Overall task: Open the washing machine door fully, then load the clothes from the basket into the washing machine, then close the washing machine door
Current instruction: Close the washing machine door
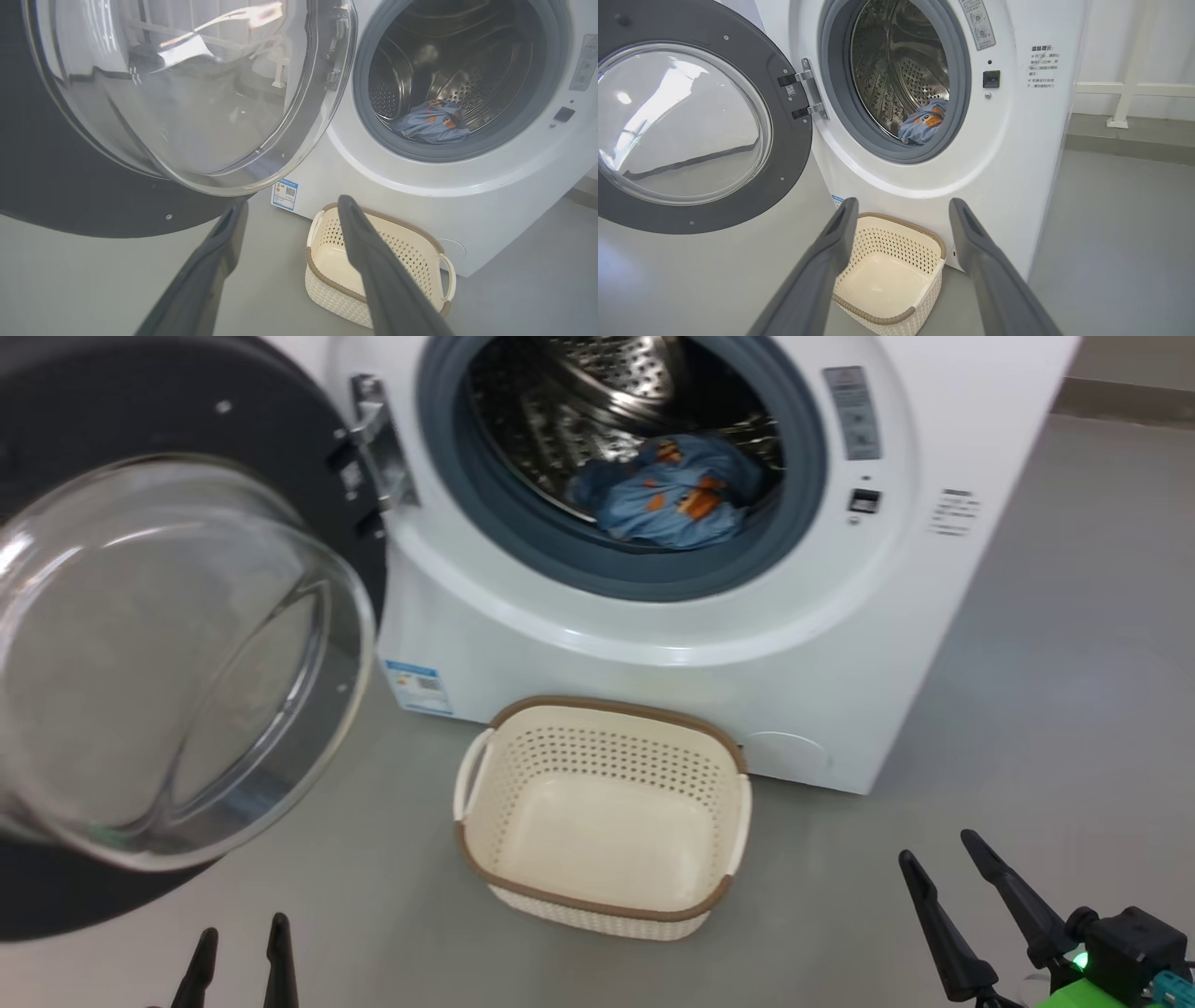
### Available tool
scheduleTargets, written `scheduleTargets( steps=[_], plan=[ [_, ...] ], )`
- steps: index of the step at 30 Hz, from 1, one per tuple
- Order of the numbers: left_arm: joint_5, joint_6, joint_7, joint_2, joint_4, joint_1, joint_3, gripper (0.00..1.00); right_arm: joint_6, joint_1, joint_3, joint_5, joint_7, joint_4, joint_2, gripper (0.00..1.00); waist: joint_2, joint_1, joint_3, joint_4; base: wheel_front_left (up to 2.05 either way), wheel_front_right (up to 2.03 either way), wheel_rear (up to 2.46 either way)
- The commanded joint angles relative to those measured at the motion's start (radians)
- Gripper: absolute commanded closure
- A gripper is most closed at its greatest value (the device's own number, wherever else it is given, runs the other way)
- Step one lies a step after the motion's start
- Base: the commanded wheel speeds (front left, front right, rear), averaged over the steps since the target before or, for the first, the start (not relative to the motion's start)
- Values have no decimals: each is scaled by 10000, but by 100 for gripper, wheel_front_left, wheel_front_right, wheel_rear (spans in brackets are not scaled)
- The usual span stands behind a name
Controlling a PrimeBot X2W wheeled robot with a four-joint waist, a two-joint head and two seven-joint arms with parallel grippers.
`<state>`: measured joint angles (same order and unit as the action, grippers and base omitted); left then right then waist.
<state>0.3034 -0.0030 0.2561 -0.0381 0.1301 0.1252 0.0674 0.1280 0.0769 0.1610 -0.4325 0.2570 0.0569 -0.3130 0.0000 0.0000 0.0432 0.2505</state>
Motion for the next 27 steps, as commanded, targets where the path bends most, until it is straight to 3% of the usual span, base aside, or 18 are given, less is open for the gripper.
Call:
scheduleTargets(
  steps=[1, 14, 27],
  plan=[
    [136, 122, 57, -122, -306, -191, 240, 0, 27, -356, 289, 32, 48, -182, -236, 0, 0, 0, 173, 904, 0, 0, 0],
    [708, 551, 57, -122, -530, -50, -243, 0, 27, -605, 727, 11, 48, -59, -500, 0, 0, 0, 193, 2587, 0, 0, 0],
    [1060, 897, 57, -122, -1001, 175, -187, 0, 27, -1349, 1415, -151, 48, 197, -762, 0, 0, 0, 345, 2756, 0, 0, 0]
  ],
)
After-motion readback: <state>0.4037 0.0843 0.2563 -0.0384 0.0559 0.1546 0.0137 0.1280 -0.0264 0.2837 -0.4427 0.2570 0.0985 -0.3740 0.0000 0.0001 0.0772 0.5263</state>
